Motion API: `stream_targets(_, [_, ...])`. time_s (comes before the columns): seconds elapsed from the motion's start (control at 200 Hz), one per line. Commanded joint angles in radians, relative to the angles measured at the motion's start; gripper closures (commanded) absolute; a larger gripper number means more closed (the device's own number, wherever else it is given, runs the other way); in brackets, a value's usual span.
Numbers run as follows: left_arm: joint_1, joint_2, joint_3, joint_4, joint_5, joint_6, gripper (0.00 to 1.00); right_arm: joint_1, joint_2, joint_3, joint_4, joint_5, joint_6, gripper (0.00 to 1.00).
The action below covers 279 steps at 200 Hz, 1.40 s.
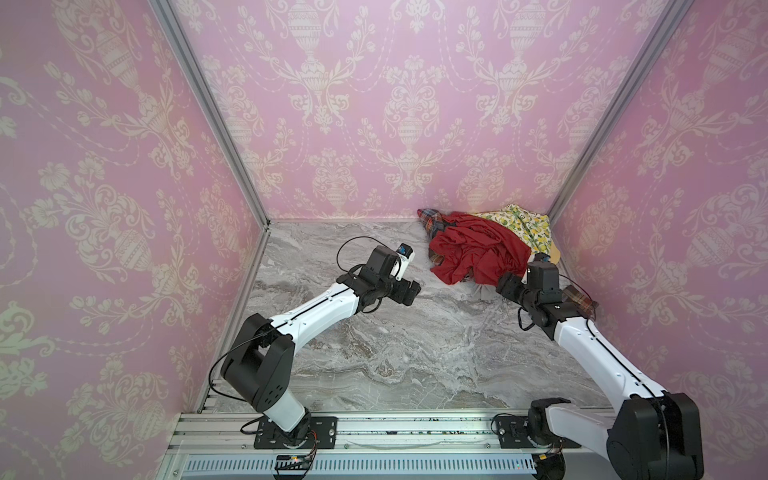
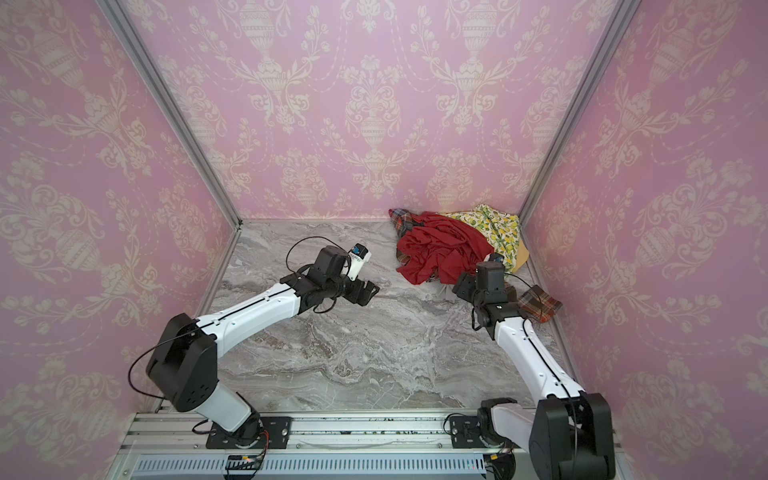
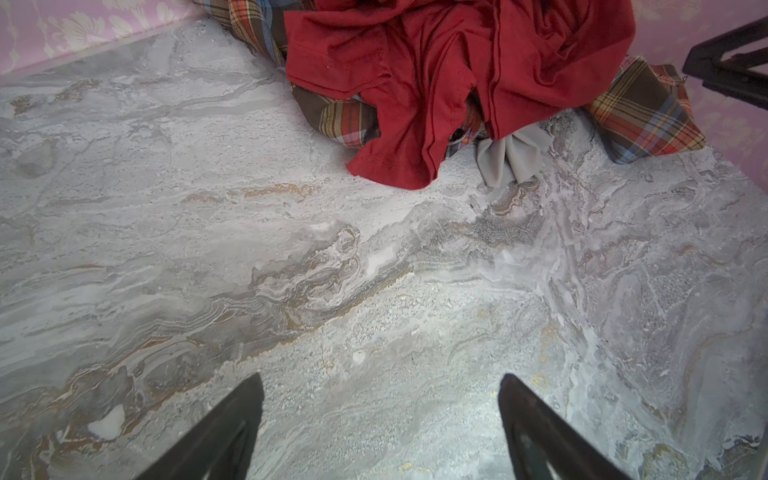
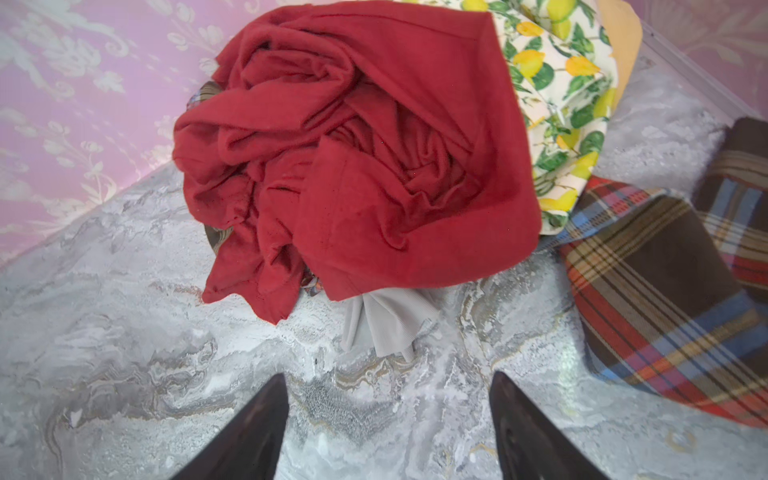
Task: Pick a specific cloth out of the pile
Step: 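Move the left gripper toward the pile while the right gripper approaches it, then lower the left gripper onto the plaid shirt under the red t-shirt and grasp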
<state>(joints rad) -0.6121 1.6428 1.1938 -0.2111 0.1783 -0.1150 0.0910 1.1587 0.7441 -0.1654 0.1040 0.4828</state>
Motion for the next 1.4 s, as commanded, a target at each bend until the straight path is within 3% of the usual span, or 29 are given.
stream_targets(0.0, [-0.002,0.086,0.107,-0.021,0.004,-0.082,0.15,0.042,-0.006,-0.004,0.051,0.025,-0.103,0.23])
stream_targets(0.285, [0.040,0.384,0.358,0.028,0.073,-0.085,0.30,0.072,-0.067,0.004,0.085,-0.044,-0.193,0.21])
stream_targets(0.485, [0.104,0.541,0.464,0.122,0.174,-0.058,0.44,0.075,-0.086,0.004,0.131,-0.105,-0.176,0.22])
stream_targets(0.971, [0.134,0.790,0.748,0.124,0.245,-0.002,0.47,0.113,-0.045,0.022,0.202,-0.135,-0.176,0.22])
stream_targets(1.391, [0.147,0.941,0.991,-0.029,0.276,-0.002,0.51,0.122,-0.028,0.050,0.226,-0.116,-0.213,0.21])
